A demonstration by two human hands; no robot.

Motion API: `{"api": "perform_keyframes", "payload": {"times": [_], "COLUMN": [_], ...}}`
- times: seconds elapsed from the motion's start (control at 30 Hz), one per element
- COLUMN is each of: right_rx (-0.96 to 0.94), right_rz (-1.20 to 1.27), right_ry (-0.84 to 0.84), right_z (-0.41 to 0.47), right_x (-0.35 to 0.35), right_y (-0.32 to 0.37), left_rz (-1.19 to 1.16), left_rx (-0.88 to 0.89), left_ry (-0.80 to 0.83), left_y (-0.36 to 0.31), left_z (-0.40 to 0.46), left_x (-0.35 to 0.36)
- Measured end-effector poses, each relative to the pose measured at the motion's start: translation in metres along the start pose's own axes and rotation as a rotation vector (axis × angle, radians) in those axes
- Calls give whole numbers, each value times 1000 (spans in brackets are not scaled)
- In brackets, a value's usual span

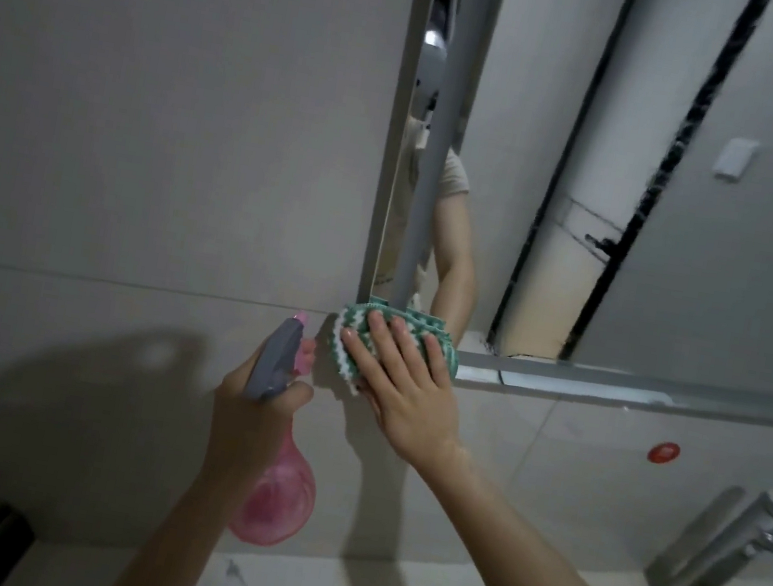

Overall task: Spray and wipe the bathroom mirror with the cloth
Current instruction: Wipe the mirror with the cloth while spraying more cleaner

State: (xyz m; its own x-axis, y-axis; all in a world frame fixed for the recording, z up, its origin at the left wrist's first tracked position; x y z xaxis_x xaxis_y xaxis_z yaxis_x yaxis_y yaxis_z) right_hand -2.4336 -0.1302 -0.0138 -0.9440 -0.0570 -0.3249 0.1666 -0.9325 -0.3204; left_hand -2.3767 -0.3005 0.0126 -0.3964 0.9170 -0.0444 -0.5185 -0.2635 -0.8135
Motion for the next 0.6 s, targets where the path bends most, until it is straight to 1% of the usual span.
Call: {"api": "perform_keyframes", "payload": {"times": [0.17,0.3,0.4,0.5,0.6], "right_rx": [125,106,82,72,66], "right_rz": [-13,-26,-16,25,68], "right_ry": [1,43,63,46,29], "right_z": [-3,-19,-33,-45,-61], "right_x": [-12,-18,-19,-18,-18], "right_y": [-60,-110,-141,-168,-197], "left_rz": [-135,-231,-196,-113,-56], "left_rx": [40,-11,-53,-35,-85], "left_ry": [42,92,73,34,-5], "left_y": [-16,-34,-44,-54,-65], "left_z": [-10,-21,-29,-43,-58], "left_x": [23,58,82,102,121]}}
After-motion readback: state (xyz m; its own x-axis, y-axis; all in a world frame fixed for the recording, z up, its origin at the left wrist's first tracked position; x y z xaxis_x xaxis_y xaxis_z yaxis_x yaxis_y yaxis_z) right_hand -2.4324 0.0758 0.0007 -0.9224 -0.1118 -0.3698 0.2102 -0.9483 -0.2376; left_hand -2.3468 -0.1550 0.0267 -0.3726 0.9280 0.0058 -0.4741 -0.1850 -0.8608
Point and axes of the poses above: each hand's wrist, its own z-axis towards the middle knuckle, its own x-axis out of the palm, y = z × x, the point moved 2 cm from there along z, towards the middle knuckle, and after that the axes turned 11 degrees about x, right-handed, at the moved point
